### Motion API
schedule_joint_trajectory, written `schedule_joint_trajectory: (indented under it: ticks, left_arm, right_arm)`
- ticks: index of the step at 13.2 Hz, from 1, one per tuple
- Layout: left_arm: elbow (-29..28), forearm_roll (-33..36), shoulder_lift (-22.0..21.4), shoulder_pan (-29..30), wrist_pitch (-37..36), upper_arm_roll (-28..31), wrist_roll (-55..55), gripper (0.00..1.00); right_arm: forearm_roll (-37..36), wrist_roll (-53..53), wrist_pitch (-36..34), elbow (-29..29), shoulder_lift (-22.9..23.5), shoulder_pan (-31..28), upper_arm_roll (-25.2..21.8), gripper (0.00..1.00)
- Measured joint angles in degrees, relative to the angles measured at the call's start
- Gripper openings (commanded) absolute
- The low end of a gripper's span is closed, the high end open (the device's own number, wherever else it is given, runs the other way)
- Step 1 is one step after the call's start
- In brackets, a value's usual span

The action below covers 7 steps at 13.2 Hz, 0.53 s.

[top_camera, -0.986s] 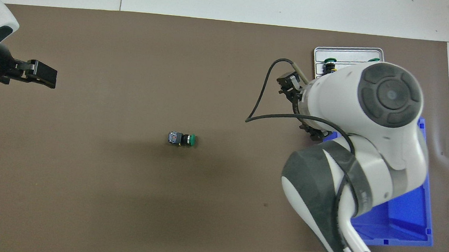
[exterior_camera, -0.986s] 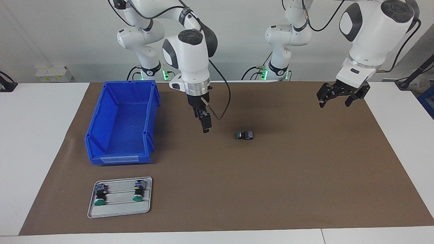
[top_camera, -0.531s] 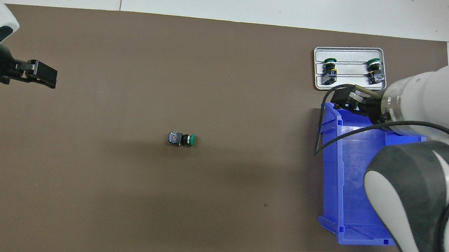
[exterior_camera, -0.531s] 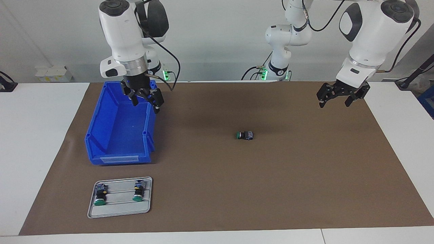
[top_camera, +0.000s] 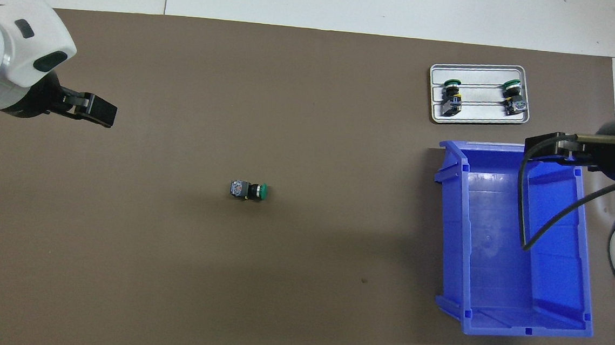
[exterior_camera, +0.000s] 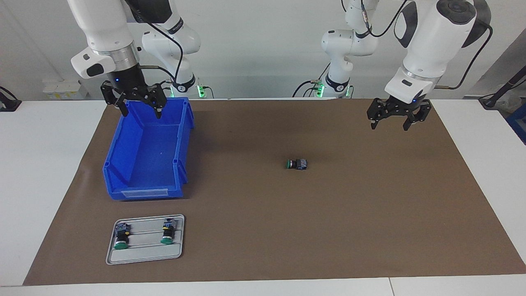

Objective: Place and press button with both arms
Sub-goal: 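Move the left gripper over the button on the table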

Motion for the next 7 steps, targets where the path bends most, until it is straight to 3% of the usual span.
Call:
schedule_joint_trajectory:
  ticks: [4,7]
  left_arm:
    - [-3.16,-1.69,-0.87,-3.46,2.52,-0.32,13.87,1.00]
    - [-8.79,-4.72,-1.31,-8.38,9.60,-0.46,23.27,0.98]
  right_arm:
    - [0.00,-2.45,-0.44,-0.49,0.57,-0.16,0.14,1.00]
    - [0.00,-2.52,-1.01,-0.65,0.58,-0.17,0.19,1.00]
